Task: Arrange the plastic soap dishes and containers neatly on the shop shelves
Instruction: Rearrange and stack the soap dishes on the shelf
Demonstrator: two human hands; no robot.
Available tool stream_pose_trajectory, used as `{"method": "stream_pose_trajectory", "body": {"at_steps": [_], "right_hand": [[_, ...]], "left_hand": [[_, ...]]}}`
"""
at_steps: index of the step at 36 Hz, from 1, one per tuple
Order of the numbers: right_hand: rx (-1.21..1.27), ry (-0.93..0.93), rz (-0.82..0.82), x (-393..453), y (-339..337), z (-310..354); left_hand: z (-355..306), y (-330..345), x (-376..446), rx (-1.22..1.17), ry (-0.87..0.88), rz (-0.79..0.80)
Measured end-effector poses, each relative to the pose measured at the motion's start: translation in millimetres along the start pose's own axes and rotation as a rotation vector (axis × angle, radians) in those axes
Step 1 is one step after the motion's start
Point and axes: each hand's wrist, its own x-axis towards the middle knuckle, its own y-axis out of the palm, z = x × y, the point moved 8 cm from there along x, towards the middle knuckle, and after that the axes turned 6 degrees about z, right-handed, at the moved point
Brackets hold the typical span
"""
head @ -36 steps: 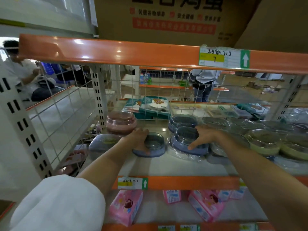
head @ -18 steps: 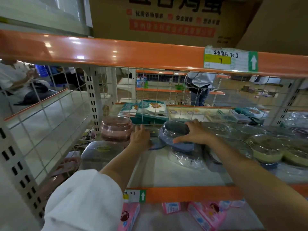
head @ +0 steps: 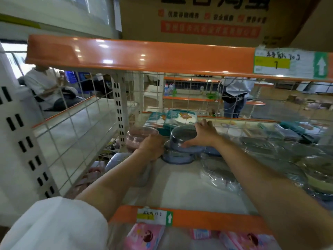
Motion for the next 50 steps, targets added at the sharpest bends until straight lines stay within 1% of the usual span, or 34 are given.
{"method": "stream_pose_trajectory", "body": {"at_steps": [2, 5, 7, 11, 14, 17, 20, 25, 28, 31, 34, 40, 46, 50], "right_hand": [[-0.041, -0.009, -0.003, 5.3, 2.6, 7.2], [-0.001, -0.034, 0.011, 11.6, 10.3, 17.6], [0.012, -0.046, 0.018, 14.7, 17.4, 21.1], [0.031, -0.040, 0.024, 20.2, 26.5, 15.6], [0.057, -0.042, -0.005, 21.8, 24.9, 9.6], [0.123, -0.059, -0.003, 18.9, 22.4, 3.4], [0.151, -0.037, -0.013, 12.9, 12.3, -14.1], [0.093, 0.080, -0.055, -7.0, -6.7, -70.5], [0.038, 0.159, 0.007, -16.5, -3.2, -104.5], [0.030, 0.201, 0.082, -22.6, 6.1, -124.8], [0.069, 0.198, 0.120, -25.2, 14.6, -131.8], [0.171, 0.162, 0.114, -18.8, 28.0, -135.3], [0.031, 0.202, 0.079, -16.0, 25.4, -139.3], [0.099, 0.201, 0.025, -16.2, 22.8, -141.3]], "left_hand": [[5.5, -4.1, -4.9, 0.011, -0.012, -0.023], [11.8, -4.0, -8.0, 0.022, -0.026, -0.013], [15.7, -5.2, -10.3, -0.010, -0.042, -0.023], [16.8, -7.7, -10.8, -0.058, -0.059, -0.059], [14.4, -4.0, -9.7, -0.121, -0.072, -0.029], [7.3, -5.0, -9.1, -0.111, -0.062, -0.034], [2.1, -3.2, -7.8, -0.122, -0.061, -0.022], [-4.0, -0.5, -3.3, -0.166, -0.113, -0.031], [-5.2, 5.0, -0.2, -0.197, -0.165, -0.034], [-7.6, 11.2, 1.4, -0.197, -0.219, -0.004], [-9.0, 17.3, 2.0, -0.210, -0.262, 0.009], [-11.3, 23.3, 0.5, -0.233, -0.291, -0.014], [-6.5, 25.1, -0.5, -0.253, -0.337, -0.012], [-4.3, 25.3, 0.5, -0.254, -0.340, 0.002]]}}
